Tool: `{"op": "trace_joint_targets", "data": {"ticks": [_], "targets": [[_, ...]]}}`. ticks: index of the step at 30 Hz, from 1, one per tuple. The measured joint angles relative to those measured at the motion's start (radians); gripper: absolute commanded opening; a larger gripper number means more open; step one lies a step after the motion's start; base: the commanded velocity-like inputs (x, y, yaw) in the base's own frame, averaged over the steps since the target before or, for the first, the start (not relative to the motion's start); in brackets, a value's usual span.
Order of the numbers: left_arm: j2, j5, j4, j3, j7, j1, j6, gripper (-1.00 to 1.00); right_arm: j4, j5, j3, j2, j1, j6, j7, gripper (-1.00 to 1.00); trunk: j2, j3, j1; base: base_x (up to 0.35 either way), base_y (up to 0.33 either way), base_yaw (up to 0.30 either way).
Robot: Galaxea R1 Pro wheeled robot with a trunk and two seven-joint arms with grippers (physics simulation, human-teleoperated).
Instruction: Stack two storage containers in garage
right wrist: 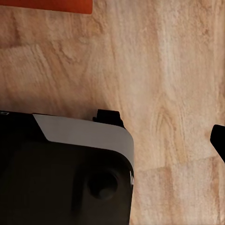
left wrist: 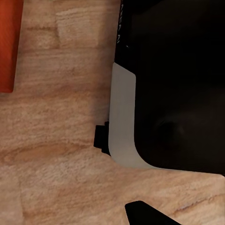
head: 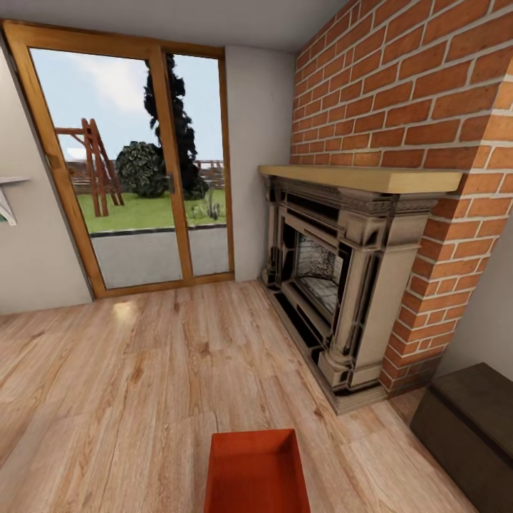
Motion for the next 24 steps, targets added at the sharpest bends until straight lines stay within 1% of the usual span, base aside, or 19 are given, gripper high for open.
{"op": "trace_joint_targets", "data": {"ticks": [3,10,18,24], "targets": [[0.0,0.0,0.0,0.0,-0.001,0.0,0.0,1.0,0.0,0.0,0.0,0.0,0.0,0.0,0.0,1.0,0.0,0.0,0.0,0.0,-0.035,0.0],[-0.001,0.0,0.0,-0.001,0.0,0.0,0.0,1.0,0.0,0.0,0.0,0.0,0.0,0.0,0.0,1.0,0.0,0.0,0.0,0.0,-0.152,0.0],[0.0,0.0,0.0,0.0,0.0,0.0,0.0,1.0,0.0,-0.001,0.0,0.0,0.0,0.001,0.0,1.0,0.0,0.0,0.0,0.0,-0.02,0.0],[-0.001,-0.001,0.0,-0.002,-0.001,0.0,-0.001,1.0,0.0,0.0,0.0,0.0,0.0,0.001,0.0,1.0,0.0,-0.008,0.0,0.0,0.0,0.0]]}}
